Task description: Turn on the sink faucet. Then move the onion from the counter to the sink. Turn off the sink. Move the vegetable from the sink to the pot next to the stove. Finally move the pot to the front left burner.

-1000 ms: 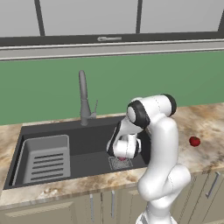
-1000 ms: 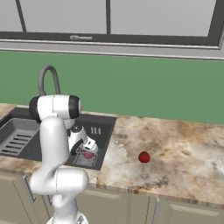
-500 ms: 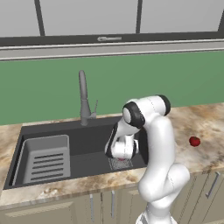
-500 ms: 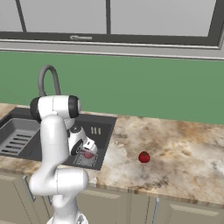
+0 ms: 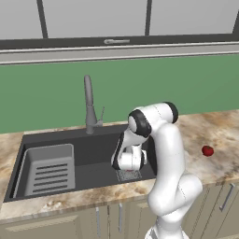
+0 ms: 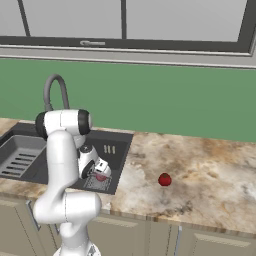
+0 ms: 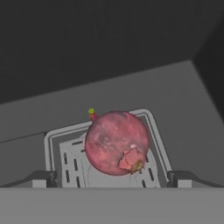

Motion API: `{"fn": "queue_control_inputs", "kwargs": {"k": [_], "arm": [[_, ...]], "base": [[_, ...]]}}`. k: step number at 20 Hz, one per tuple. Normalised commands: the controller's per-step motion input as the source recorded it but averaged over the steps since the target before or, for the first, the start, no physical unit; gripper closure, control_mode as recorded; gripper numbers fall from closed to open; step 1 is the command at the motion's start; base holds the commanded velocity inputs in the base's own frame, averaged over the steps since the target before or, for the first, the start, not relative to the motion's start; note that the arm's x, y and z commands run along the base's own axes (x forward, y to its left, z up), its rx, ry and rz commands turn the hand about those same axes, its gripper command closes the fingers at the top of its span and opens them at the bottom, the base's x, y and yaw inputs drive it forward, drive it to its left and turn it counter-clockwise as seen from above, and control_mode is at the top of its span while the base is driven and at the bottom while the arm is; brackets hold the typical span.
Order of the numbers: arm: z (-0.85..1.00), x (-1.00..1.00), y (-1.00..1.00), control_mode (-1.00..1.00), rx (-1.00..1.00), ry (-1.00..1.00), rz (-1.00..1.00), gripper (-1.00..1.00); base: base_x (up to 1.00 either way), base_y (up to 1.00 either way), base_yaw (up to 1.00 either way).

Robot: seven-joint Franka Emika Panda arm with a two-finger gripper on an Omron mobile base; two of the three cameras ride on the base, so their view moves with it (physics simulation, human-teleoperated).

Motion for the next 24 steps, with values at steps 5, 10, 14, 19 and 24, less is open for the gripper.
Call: {"fn": "queue_control_inputs", "kwargs": {"k": [5, 10, 14, 19, 24], "arm": [[-0.11, 0.0, -0.05, -1.0, 0.0, 0.0, 0.0, -1.0], [-0.1, 0.0, -0.06, -1.0, 0.0, 0.0, 0.0, -1.0], [-0.1, 0.0, -0.07, -1.0, 0.0, 0.0, 0.0, -1.0], [-0.11, 0.0, -0.05, -1.0, 0.0, 0.0, 0.0, -1.0], [-0.1, 0.0, -0.04, -1.0, 0.0, 0.0, 0.0, -1.0]], "base": [[0.0, 0.0, 0.0], [0.0, 0.0, 0.0], [0.0, 0.0, 0.0], [0.0, 0.0, 0.0], [0.0, 0.0, 0.0]]}}
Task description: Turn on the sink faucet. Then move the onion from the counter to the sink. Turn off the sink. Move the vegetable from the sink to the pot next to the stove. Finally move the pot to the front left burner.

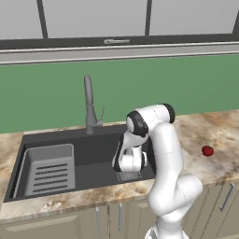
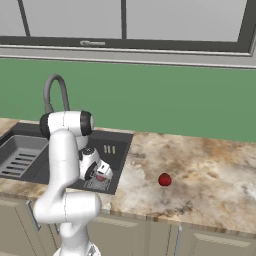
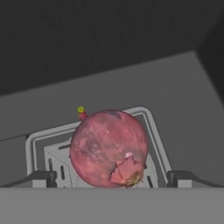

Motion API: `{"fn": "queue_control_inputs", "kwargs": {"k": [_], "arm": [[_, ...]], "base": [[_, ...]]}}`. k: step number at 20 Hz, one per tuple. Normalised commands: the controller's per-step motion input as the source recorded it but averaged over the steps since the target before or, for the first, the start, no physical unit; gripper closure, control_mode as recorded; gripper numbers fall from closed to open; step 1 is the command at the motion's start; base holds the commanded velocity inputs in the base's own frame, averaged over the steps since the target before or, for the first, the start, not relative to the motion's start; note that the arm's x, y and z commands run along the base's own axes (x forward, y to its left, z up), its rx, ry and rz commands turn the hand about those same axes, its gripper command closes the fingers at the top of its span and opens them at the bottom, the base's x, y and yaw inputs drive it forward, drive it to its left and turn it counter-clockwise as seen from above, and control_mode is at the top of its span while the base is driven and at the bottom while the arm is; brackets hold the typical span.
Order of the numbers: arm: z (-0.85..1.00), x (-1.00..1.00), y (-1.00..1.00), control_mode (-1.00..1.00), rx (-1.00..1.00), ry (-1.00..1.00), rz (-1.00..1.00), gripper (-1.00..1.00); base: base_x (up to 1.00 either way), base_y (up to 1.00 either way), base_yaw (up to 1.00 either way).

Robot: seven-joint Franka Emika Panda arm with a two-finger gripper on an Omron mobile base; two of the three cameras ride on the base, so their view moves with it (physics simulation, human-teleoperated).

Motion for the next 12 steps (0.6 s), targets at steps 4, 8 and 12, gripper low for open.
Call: {"fn": "queue_control_inputs", "kwargs": {"k": [4, 8, 12], "arm": [[-0.1, 0.0, -0.02, -1.0, 0.0, 0.0, 0.0, -1.0], [-0.1, 0.0, -0.03, -1.0, 0.0, 0.0, 0.0, -1.0], [-0.09, 0.0, 0.0, -1.0, 0.0, 0.0, 0.0, -1.0]], "base": [[0.0, 0.0, 0.0], [0.0, 0.0, 0.0], [0.0, 0.0, 0.0]]}}
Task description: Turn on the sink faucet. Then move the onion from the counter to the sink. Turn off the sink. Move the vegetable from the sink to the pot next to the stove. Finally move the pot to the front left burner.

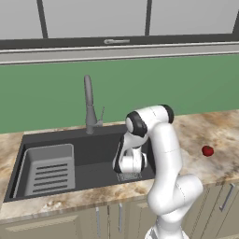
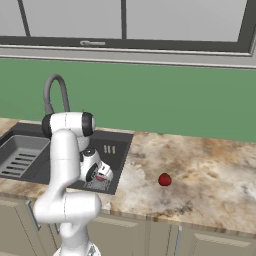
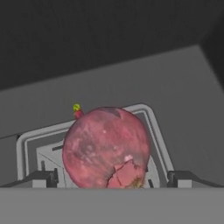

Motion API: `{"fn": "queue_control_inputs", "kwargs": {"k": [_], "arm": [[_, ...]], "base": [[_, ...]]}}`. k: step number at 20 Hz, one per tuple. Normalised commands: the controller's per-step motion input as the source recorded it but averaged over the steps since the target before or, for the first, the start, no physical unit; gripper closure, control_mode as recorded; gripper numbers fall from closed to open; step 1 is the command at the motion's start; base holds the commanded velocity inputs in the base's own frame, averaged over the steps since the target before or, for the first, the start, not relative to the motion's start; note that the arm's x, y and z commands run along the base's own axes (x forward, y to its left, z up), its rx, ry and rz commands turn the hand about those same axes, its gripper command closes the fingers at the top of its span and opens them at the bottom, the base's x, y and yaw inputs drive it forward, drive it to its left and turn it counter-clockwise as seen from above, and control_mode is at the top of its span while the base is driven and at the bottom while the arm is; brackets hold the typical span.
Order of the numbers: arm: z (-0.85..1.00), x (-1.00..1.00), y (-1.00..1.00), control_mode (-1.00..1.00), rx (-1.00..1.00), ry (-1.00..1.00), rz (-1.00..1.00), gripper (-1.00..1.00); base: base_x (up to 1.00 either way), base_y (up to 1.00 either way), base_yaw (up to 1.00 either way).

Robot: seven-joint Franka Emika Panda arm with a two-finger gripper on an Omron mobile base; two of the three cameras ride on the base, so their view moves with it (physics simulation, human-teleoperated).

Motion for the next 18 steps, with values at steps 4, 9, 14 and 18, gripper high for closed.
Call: {"fn": "queue_control_inputs", "kwargs": {"k": [4, 9, 14, 18], "arm": [[-0.12, 0.02, 0.0, -1.0, 0.0, 0.0, 0.0, -1.0], [-0.12, 0.08, 0.0, -1.0, 0.0, 0.0, 0.0, -1.0], [-0.12, 0.09, 0.0, -1.0, 0.0, 0.0, 0.0, -1.0], [-0.13, 0.12, 0.0, -1.0, 0.0, 0.0, 0.0, -1.0]], "base": [[0.0, 0.0, 0.0], [0.0, 0.0, 0.0], [0.0, 0.0, 0.0], [0.0, 0.0, 0.0]]}}
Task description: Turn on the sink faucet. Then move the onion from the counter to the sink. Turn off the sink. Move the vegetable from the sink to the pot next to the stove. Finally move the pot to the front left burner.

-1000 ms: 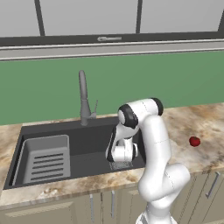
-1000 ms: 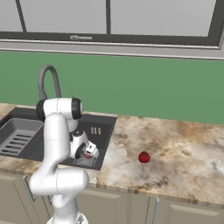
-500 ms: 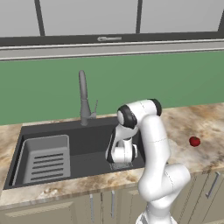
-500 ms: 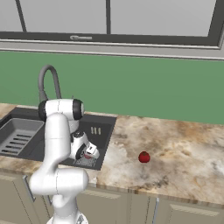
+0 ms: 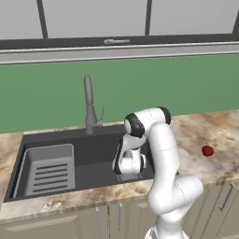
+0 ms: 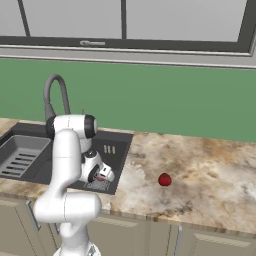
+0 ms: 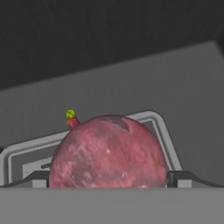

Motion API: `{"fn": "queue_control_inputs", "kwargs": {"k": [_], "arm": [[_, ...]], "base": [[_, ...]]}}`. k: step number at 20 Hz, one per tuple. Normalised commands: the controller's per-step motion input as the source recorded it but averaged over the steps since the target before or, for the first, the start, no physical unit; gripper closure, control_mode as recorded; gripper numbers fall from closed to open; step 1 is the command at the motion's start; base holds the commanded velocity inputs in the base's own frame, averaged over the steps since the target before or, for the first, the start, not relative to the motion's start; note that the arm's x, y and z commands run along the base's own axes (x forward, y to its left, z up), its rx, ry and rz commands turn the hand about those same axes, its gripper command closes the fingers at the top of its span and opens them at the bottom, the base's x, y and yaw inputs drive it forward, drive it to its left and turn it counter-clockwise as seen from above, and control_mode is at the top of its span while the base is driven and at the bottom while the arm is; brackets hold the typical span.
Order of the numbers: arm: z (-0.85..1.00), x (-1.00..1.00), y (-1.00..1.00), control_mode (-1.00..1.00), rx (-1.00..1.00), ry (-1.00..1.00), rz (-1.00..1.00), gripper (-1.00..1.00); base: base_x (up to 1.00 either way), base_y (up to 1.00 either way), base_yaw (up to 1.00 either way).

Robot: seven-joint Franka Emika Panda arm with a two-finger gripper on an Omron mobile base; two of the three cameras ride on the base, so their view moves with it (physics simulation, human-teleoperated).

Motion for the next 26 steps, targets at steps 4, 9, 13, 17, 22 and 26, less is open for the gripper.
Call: {"fn": "queue_control_inputs", "kwargs": {"k": [4, 9, 13, 17, 22, 26], "arm": [[-0.19, 0.11, 0.0, -1.0, 0.0, -0.01, 0.0, -1.0], [-0.23, 0.05, 0.0, -1.0, 0.0, -0.02, 0.0, -1.0], [-0.26, 0.05, 0.0, -1.0, 0.0, 0.0, 0.0, 1.0], [-0.21, 0.04, 0.0, -1.0, 0.0, 0.0, 0.0, 1.0], [-0.02, 0.01, 0.0, -1.0, 0.0, 0.0, 0.0, 1.0], [0.47, -0.09, 0.0, -1.0, 0.0, -0.04, 0.0, 1.0]], "base": [[0.0, 0.0, 0.0], [0.0, 0.0, 0.0], [0.0, 0.0, 0.0], [0.0, 0.0, 0.0], [0.0, 0.0, 0.0], [0.0, 0.0, 0.0]]}}
